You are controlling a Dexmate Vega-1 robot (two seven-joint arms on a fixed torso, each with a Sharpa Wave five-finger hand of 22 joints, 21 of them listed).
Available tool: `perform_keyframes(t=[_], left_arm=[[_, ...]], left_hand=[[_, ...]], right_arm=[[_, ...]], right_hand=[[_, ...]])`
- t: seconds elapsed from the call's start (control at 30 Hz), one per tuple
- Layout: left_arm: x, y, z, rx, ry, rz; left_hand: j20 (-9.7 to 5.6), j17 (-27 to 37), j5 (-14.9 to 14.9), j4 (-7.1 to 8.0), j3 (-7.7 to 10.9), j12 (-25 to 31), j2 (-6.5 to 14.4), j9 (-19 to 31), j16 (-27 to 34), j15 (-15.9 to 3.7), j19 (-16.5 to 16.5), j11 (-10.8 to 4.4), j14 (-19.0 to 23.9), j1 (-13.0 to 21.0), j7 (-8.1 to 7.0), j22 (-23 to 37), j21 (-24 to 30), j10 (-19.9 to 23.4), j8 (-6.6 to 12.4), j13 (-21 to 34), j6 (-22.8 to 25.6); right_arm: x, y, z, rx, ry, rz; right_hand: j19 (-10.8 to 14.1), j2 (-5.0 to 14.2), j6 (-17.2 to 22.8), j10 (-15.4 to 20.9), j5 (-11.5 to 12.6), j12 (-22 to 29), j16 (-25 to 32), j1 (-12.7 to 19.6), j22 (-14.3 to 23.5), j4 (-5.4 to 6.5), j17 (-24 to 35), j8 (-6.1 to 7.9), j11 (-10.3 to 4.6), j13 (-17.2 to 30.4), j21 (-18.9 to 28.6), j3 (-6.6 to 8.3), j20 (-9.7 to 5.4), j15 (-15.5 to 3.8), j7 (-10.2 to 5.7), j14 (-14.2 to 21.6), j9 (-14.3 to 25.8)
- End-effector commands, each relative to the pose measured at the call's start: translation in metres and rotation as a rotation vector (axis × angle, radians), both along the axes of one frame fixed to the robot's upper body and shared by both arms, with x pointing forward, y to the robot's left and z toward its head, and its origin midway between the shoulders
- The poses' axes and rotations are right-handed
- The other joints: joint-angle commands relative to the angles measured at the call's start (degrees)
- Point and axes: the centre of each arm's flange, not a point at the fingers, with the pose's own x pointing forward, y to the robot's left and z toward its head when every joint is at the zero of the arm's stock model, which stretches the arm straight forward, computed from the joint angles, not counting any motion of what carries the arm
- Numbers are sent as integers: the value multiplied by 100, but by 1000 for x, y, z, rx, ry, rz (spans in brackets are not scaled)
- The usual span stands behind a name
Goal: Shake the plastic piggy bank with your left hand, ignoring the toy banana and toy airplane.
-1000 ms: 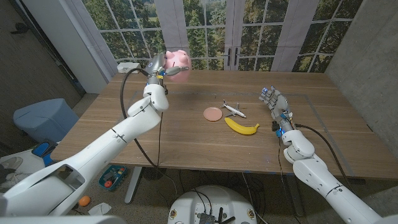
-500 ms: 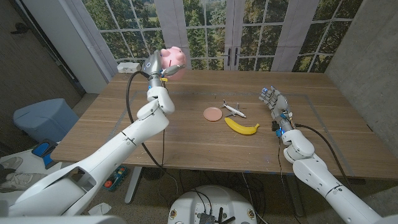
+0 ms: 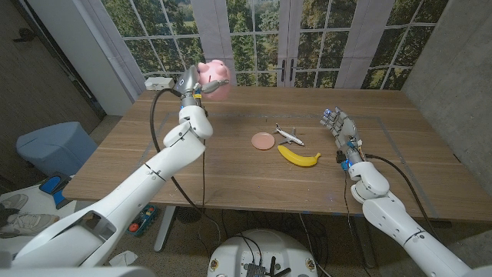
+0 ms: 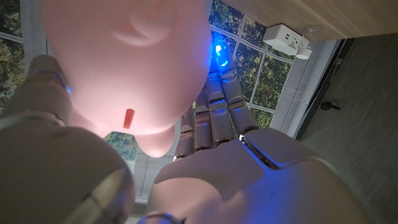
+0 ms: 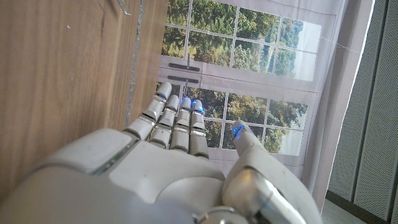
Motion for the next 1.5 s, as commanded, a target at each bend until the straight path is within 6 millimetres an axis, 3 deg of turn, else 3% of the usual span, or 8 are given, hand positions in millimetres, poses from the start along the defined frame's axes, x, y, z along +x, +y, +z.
perform_keyframes(t=[0.03, 0.13, 0.33, 0.63, 0.87, 1.27, 1.5], left_arm=[[-1, 5, 9, 55, 54, -363], [0, 5, 12, 131, 43, -498], [-4, 2, 14, 173, 26, -602], [1, 7, 16, 38, 58, -924], [7, 11, 14, -38, 79, -1056], [9, 15, 13, -31, 117, -1009], [6, 14, 13, 11, 145, -824]], left_hand=[[-671, 560, 737, 19, 233, -1, 2523, 24, 15, -2388, -370, -2462, 1862, 2493, -1104, 10, 47, 2498, 710, 1514, 2185], [-670, 563, 736, 24, 234, -7, 2529, 28, 8, -2386, -401, -2468, 1853, 2491, -1101, 11, 37, 2476, 705, 1529, 2172], [-665, 571, 725, 33, 237, -29, 2553, 40, -18, -2384, -460, -2451, 1803, 2488, -1090, 16, 23, 2453, 697, 1531, 2141], [-658, 594, 705, 24, 235, -52, 2566, 52, -20, -2390, -470, -2452, 1794, 2497, -1086, 19, 26, 2437, 699, 1533, 2133], [-646, 601, 691, 20, 233, -59, 2574, 41, -29, -2390, -490, -2438, 1787, 2505, -1069, 20, 25, 2432, 686, 1547, 2123], [-644, 616, 676, 12, 231, -67, 2574, 47, -29, -2391, -478, -2432, 1796, 2521, -1077, 19, 34, 2459, 691, 1551, 2138], [-642, 609, 667, 14, 232, -74, 2579, 48, -45, -2390, -476, -2418, 1796, 2529, -1061, 17, 37, 2451, 684, 1570, 2130]], right_arm=[[-7, -3, -4, 4, -9, -3], [-9, -4, -4, 4, -10, -3], [-13, -4, -7, 5, -12, -5], [-18, -6, -9, 8, -13, -7], [-19, -6, -10, 8, -13, -10], [-18, -5, -9, 6, -14, -7], [-17, -5, -8, 8, -13, -8]], right_hand=[[18, 31, 51, 28, 36, -6, -24, -15, 15, -24, 10, -16, 4, 27, -7, 27, -9, 33, -2, 45, 21], [20, 31, 51, 18, 36, -10, -26, -15, 15, -25, 10, -16, 5, 27, -10, 27, -8, 32, -3, 44, 21], [22, 31, 48, 25, 36, -8, -26, -14, 15, -25, 9, -17, 6, 27, -17, 27, -7, 21, -2, 47, 21], [26, 31, 49, 20, 36, -10, -28, -13, 15, -26, 10, -17, 6, 27, -25, 27, -7, 30, -2, 48, 21], [26, 30, 49, 26, 36, -8, -29, -12, 16, -26, 9, -17, 0, 27, -33, 27, -5, 26, -3, 51, 21], [29, 31, 49, 24, 36, -10, -32, -12, 16, -26, 9, -17, 8, 27, -43, 27, -7, 27, -6, 52, 21], [28, 32, 48, 23, 36, -10, -34, -11, 16, -26, 9, -17, -7, 28, -50, 27, -9, 31, -7, 51, 21]])
